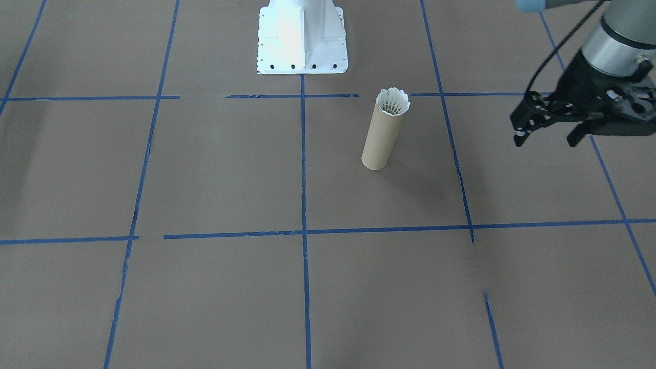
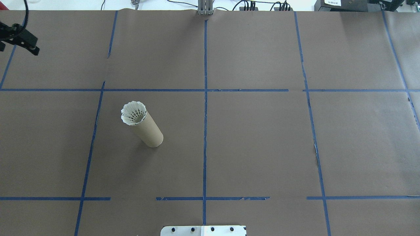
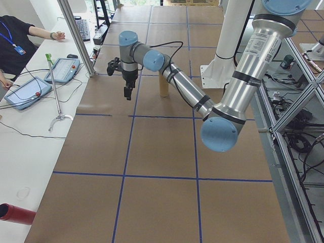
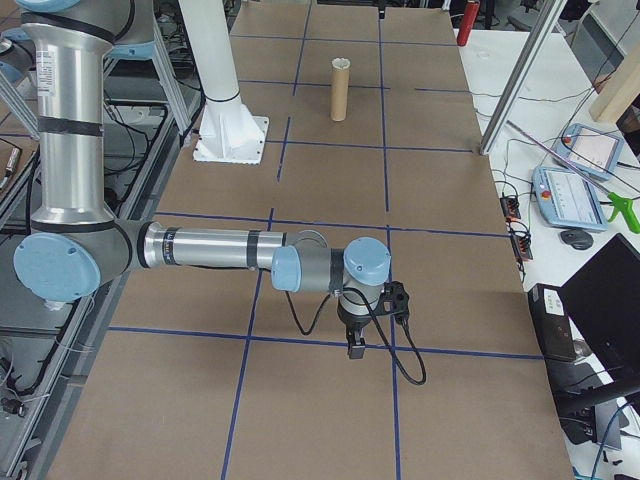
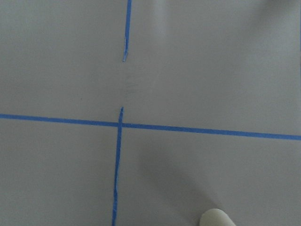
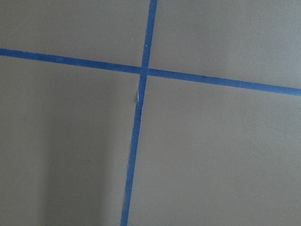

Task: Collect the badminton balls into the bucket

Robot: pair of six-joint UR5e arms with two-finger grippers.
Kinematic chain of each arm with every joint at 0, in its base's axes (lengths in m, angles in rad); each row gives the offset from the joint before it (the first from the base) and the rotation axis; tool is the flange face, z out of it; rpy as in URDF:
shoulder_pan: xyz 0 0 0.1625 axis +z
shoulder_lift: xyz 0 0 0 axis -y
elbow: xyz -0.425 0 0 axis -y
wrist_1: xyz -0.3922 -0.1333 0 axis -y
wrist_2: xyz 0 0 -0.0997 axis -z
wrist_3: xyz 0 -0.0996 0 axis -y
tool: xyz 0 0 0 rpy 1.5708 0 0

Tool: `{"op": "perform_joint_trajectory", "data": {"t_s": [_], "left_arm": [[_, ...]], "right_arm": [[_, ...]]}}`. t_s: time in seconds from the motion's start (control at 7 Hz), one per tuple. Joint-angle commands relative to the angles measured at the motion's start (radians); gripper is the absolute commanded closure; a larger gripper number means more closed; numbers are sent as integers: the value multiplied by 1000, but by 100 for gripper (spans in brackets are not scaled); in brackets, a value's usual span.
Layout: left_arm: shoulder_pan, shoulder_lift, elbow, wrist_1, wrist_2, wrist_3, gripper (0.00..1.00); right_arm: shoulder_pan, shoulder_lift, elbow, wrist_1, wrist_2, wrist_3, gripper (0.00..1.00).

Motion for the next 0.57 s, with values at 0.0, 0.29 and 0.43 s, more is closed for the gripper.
{"op": "perform_joint_trajectory", "data": {"t_s": [0.0, 0.29, 0.43], "left_arm": [[-197, 127, 157, -46, -20, 356, 0], [-339, 257, 286, -121, -116, 494, 0], [-338, 311, 311, -124, -118, 485, 0]], "right_arm": [[0, 0, 0, 0, 0, 0, 0], [0, 0, 0, 0, 0, -2, 0], [0, 0, 0, 0, 0, 0, 0]]}}
